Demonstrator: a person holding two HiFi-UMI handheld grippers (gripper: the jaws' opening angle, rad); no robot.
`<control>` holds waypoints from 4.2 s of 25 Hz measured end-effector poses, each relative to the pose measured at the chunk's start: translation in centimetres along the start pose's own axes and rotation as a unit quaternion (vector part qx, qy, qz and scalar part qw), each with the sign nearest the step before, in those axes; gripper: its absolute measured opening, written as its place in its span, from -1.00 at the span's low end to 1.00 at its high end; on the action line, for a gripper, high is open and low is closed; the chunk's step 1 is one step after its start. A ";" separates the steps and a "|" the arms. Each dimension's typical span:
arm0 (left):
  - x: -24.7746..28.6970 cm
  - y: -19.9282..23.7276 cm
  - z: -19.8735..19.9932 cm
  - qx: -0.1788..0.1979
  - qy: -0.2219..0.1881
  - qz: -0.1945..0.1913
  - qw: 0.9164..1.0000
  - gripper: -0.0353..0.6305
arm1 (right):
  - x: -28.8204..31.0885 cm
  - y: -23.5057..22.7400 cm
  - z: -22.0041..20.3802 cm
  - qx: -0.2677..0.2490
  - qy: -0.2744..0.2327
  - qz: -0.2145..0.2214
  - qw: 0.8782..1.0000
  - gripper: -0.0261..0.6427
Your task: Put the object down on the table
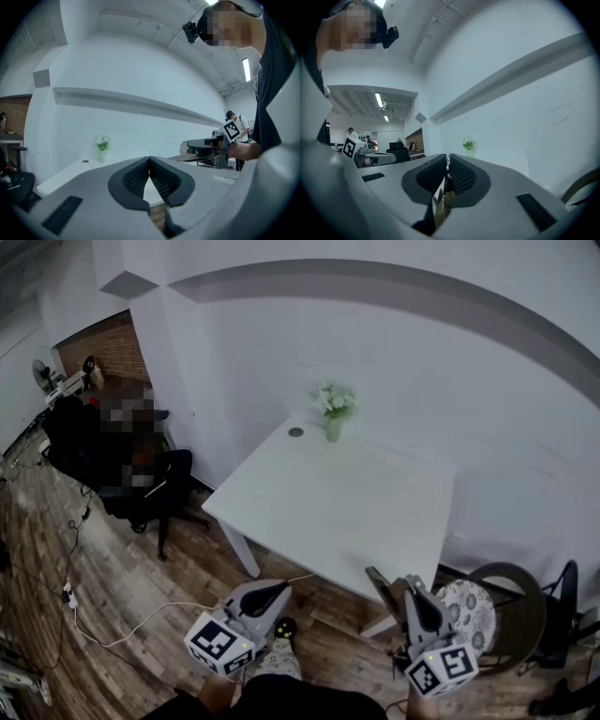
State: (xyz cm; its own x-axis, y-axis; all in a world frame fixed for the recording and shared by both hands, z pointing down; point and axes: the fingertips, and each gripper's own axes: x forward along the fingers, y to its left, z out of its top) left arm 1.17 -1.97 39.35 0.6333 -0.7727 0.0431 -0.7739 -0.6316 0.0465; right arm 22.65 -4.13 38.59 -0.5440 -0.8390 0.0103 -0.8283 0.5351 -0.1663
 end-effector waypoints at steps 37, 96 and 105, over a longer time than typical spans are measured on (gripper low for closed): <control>16.0 27.5 -0.1 -0.018 0.028 -0.105 0.994 -0.89 | 28.3 -4.5 -0.9 0.006 0.027 -0.102 0.994 -0.86; 20.9 31.5 -2.3 -0.025 0.074 -0.080 0.994 -0.89 | 35.6 -10.5 -10.6 0.035 0.127 -0.098 0.986 -0.86; 21.1 31.8 -2.5 -0.025 0.077 -0.074 0.994 -0.89 | 35.9 -11.1 -12.2 0.042 0.141 -0.100 0.984 -0.86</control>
State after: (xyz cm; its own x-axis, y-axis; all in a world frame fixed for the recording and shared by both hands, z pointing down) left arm -10.09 -38.20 44.20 0.7372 -0.6500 0.1845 -0.6729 -0.7309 0.1137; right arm 10.65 -38.99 52.88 -0.3968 -0.8598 0.3215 -0.9149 0.3420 -0.2147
